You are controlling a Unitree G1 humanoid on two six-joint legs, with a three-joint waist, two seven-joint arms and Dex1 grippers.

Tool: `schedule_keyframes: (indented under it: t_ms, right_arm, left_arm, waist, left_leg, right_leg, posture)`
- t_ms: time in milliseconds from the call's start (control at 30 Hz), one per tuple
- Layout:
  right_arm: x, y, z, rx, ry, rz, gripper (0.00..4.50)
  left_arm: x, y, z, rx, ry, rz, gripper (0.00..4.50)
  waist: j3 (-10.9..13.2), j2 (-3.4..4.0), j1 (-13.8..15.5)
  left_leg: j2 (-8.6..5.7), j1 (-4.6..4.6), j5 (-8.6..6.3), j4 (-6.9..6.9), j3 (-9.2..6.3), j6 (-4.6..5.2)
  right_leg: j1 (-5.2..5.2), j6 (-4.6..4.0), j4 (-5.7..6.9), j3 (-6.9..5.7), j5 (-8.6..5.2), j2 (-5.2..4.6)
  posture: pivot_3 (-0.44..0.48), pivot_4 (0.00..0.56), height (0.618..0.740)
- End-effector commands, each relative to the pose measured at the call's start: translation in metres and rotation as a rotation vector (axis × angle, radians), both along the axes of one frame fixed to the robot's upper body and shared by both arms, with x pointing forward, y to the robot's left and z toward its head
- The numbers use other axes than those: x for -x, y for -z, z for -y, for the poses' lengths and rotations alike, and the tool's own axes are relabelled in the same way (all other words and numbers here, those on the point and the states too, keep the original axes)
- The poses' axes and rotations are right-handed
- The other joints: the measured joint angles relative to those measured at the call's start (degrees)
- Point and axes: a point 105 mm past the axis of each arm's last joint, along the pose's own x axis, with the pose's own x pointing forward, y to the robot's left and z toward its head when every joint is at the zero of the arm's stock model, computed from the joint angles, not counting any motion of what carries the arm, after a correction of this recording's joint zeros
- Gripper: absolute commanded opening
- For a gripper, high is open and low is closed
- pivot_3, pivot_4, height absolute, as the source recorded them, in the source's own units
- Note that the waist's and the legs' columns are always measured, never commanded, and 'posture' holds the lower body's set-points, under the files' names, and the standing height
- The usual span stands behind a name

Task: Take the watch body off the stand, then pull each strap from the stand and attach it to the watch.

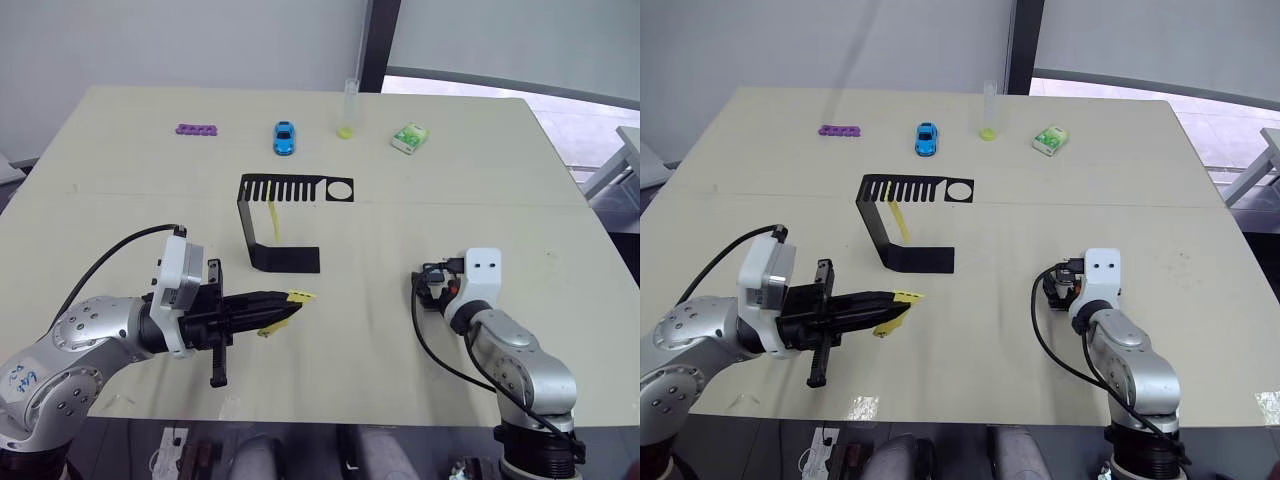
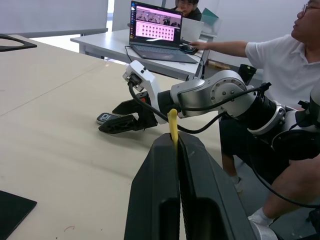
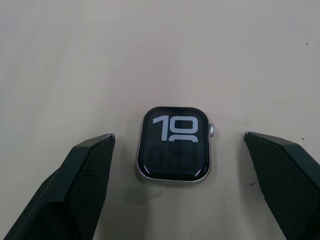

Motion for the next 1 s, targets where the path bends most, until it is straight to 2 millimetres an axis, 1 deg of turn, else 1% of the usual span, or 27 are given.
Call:
schedule_keyframes:
  t_ms: [33, 167, 267, 467, 767, 867, 900, 1000]
  right_arm:
    - [0.002, 0.009, -0.011, -0.021, -0.04, -0.034, 4.39]
    - [-0.002, 0.01, -0.012, -0.015, -0.042, -0.032, 4.39]
    - [-0.002, 0.013, -0.012, -0.014, -0.042, -0.041, 4.39]
    - [0.001, 0.017, -0.019, 0.001, -0.082, -0.046, 4.39]
    - [-0.006, 0.02, -0.021, -0.001, -0.09, -0.05, 4.39]
    - [-0.008, 0.022, -0.02, -0.001, -0.089, -0.05, 3.59]
    - [-0.009, 0.022, -0.02, -0.001, -0.088, -0.051, 3.0]
    - [-0.009, 0.024, -0.019, -0.002, -0.086, -0.055, 1.83]
  left_arm:
    - [0.002, -0.005, 0.001, 0.002, 0.007, 0.033, 0.0]
    - [0.001, -0.008, 0.0, 0.022, 0.004, 0.033, 0.0]
    - [0.001, -0.008, 0.0, 0.02, 0.003, 0.033, 0.0]
    - [0.0, -0.009, -0.002, 0.02, -0.009, 0.036, 0.0]
    - [-0.001, -0.009, -0.004, 0.019, -0.015, 0.03, 0.0]
    - [-0.001, -0.009, -0.005, 0.016, -0.013, 0.028, 0.0]
    - [-0.001, -0.009, -0.005, 0.016, -0.013, 0.027, 0.0]
    - [-0.001, -0.009, -0.005, 0.014, -0.01, 0.027, 0.0]
  waist:
    - [-0.01, -0.02, -0.08]
    - [-0.03, -0.05, -0.76]
    - [-0.03, -0.05, -1.28]
    - [-0.05, -0.08, -1.28]
    - [-0.18, -0.3, -1.42]
    - [-0.25, -0.42, -1.47]
    - [-0.26, -0.43, -1.48]
    - [-0.26, -0.43, -1.48]
  left_leg:
    - [0.0, 0.0, 0.0, 0.0, 0.0, 0.0]
    - [0.0, 0.01, 0.0, 0.0, 0.0, 0.0]
    - [0.0, 0.01, 0.0, 0.0, 0.0, 0.0]
    - [0.0, 0.01, 0.0, 0.0, 0.0, 0.0]
    - [0.02, 0.05, 0.0, -0.01, 0.0, -0.01]
    - [0.02, 0.06, 0.0, -0.01, 0.01, -0.01]
    - [0.02, 0.07, 0.0, -0.01, 0.01, -0.01]
    - [0.03, 0.07, 0.0, -0.02, 0.0, -0.02]
  right_leg:
    - [0.0, 0.0, 0.0, 0.0, 0.0, 0.0]
    - [0.01, 0.0, 0.01, 0.0, 0.0, 0.0]
    - [0.02, 0.0, 0.01, 0.0, 0.0, 0.0]
    - [0.02, 0.0, 0.0, 0.0, 0.0, -0.01]
    - [0.05, 0.0, 0.0, 0.01, 0.0, 0.0]
    - [0.05, 0.0, 0.0, 0.01, 0.0, 0.0]
    - [0.05, 0.0, 0.0, 0.01, 0.0, 0.01]
    - [0.05, -0.01, 0.0, 0.01, 0.0, 0.02]
  posture:
    - [0.0, 0.15, 0.74]
    - [0.0, 0.15, 0.74]
    - [0.0, 0.15, 0.74]
    - [0.0, 0.15, 0.74]
    - [0.0, 0.15, 0.74]
    - [0.0, 0.15, 0.74]
    - [0.0, 0.15, 0.74]
    - [0.0, 0.15, 0.74]
